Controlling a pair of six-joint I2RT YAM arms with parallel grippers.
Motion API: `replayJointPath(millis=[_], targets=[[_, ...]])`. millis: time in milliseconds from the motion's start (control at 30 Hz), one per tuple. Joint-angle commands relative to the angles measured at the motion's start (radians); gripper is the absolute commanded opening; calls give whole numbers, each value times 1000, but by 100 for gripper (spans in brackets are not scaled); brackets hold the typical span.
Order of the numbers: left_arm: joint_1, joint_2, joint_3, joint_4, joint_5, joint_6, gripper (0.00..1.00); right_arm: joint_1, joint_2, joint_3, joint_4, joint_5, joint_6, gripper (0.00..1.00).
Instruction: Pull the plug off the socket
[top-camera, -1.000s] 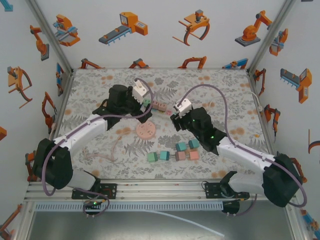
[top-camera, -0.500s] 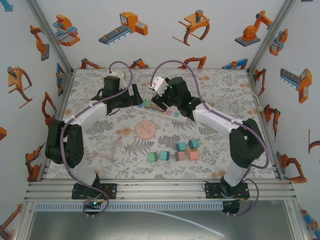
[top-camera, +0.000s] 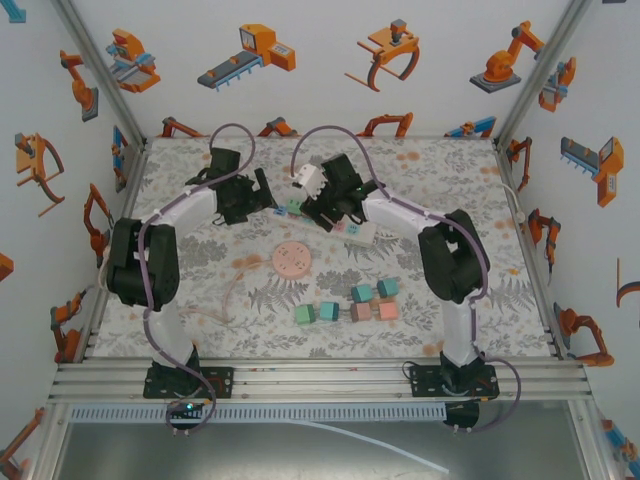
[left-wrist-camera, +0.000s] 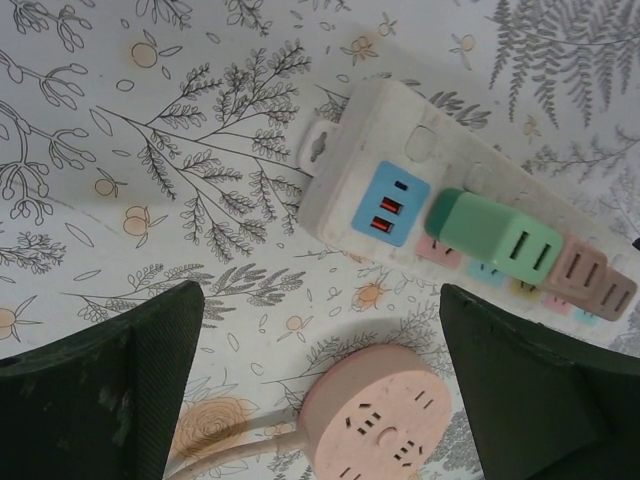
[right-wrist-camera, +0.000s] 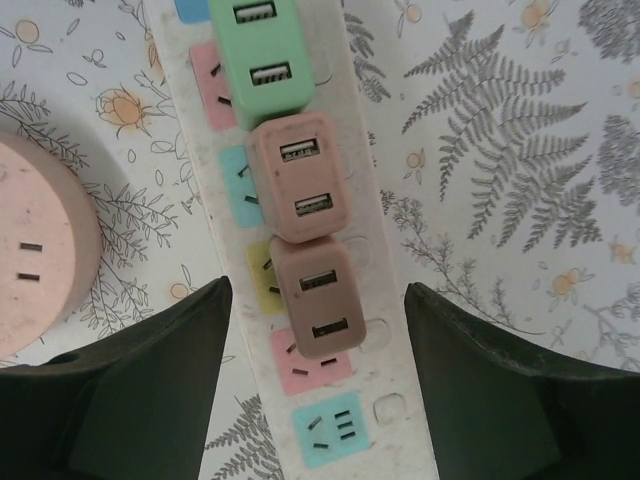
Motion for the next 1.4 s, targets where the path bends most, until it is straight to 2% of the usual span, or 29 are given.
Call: replayJointPath(millis=[0,300,400,567,800,1100,1367], targets=[[2,29,21,-51,3,-28,91,-10,17,43,-21,-27,1,60],[-2,93,-1,56,64,-46,82,-11,39,39,-22,-36,-53,42],[-5,106,-10,96,65,-47,80,-11,37,36,-22,-63,-62,37],[-12,120,-1,65,29,-49,78,-11,31,30,-15,-99,-69,32],[-23,138,17,4,-58,-53,74,-11,7,31,4,-130,-94,27],[-27,177,31,-44,-68,-70,73,-11,-35,45,7,-197,-135,23],[-26,189,34,-95,-139,-81,69,-12,-57,42,24,-203,-102,20]])
